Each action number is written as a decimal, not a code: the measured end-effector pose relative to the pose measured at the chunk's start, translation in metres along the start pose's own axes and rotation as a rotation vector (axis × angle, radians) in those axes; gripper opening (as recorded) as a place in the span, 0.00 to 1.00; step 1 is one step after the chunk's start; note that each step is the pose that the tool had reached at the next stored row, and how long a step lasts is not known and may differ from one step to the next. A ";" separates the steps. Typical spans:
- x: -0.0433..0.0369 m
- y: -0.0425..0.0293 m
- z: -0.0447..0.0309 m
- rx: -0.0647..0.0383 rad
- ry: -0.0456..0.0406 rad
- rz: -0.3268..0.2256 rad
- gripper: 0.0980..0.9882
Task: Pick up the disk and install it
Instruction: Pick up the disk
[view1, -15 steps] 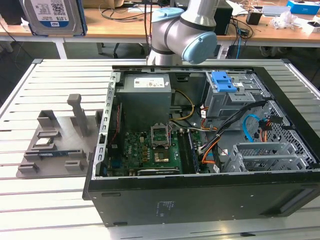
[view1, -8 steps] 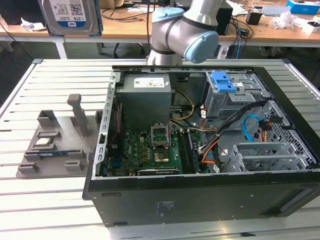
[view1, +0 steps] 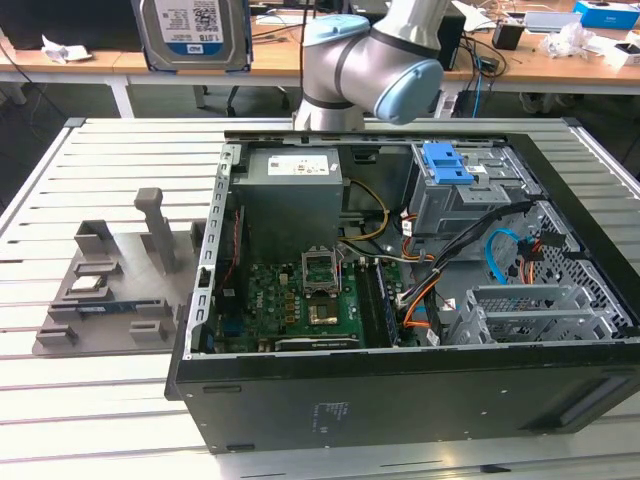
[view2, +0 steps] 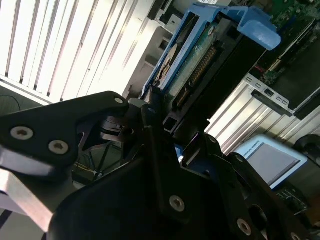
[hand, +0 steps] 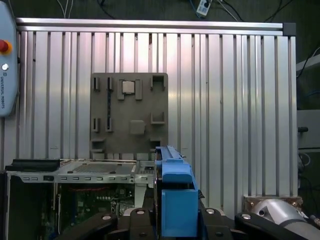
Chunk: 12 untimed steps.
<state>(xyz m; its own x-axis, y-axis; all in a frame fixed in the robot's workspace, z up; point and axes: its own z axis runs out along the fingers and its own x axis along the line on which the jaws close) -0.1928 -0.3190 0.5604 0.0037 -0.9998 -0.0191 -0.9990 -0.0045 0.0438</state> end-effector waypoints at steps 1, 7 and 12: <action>0.0000 -0.0049 -0.0002 0.000 0.0000 0.000 0.30; 0.0001 -0.0323 -0.0014 0.000 -0.0001 0.000 0.30; 0.0002 -0.0587 -0.0026 0.000 -0.0001 0.000 0.30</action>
<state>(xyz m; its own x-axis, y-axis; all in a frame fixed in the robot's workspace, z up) -0.1341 -0.3190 0.5604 0.0036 -0.9998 -0.0191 -0.9990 -0.0044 0.0438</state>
